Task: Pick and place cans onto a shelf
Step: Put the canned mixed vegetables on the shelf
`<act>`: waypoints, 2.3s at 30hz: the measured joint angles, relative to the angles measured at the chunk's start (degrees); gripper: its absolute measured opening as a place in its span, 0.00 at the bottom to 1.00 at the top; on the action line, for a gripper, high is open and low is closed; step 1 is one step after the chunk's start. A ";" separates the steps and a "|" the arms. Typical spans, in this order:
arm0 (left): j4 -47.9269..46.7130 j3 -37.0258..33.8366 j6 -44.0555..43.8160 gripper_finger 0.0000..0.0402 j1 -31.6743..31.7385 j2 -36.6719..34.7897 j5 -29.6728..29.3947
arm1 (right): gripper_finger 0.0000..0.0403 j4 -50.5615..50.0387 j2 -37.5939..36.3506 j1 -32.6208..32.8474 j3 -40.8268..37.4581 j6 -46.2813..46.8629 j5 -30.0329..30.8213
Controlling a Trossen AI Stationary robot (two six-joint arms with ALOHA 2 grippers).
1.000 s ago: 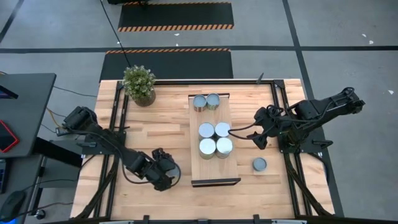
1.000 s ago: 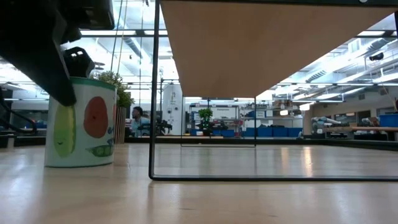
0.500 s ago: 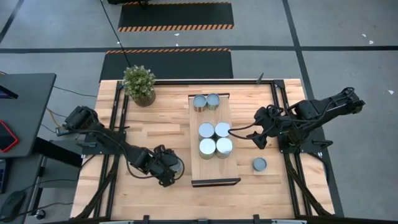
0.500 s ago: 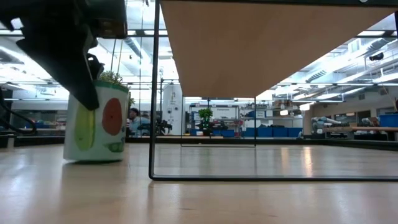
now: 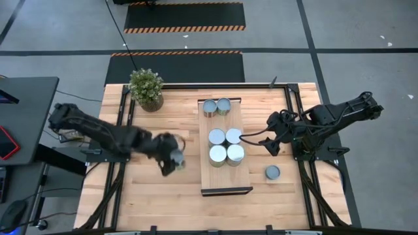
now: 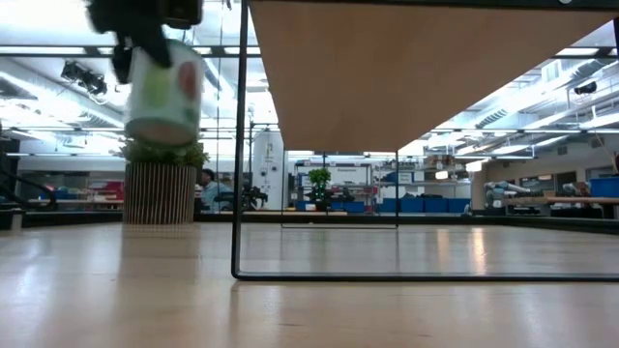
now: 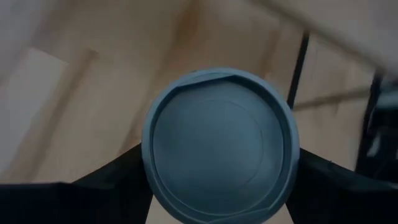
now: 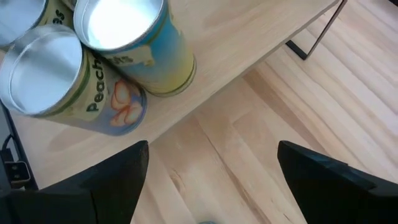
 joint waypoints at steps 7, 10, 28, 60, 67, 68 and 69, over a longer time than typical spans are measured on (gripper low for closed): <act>-10.10 12.52 10.05 0.71 11.85 -0.59 1.67 | 0.90 0.56 -0.02 -0.80 0.00 -0.21 0.00; -14.20 19.28 14.48 0.71 16.64 1.71 1.77 | 0.90 0.77 -0.01 -0.81 0.00 -0.21 0.00; -13.59 52.35 34.81 0.71 26.56 27.32 4.04 | 0.90 2.76 0.00 -0.82 0.00 -0.21 3.01; -6.37 55.84 49.79 0.78 25.28 39.19 12.95 | 0.90 3.42 -0.02 -0.80 0.00 0.67 4.48; -6.19 55.84 52.29 0.78 25.35 39.19 11.87 | 0.90 3.62 -0.01 -0.82 0.00 0.67 4.48; -6.28 55.84 52.56 0.78 25.36 39.19 11.78 | 0.90 3.62 -0.02 -0.82 0.00 0.67 4.48; -6.40 55.84 52.74 0.78 25.39 39.19 11.78 | 0.90 3.63 -0.02 -0.80 0.00 0.67 4.48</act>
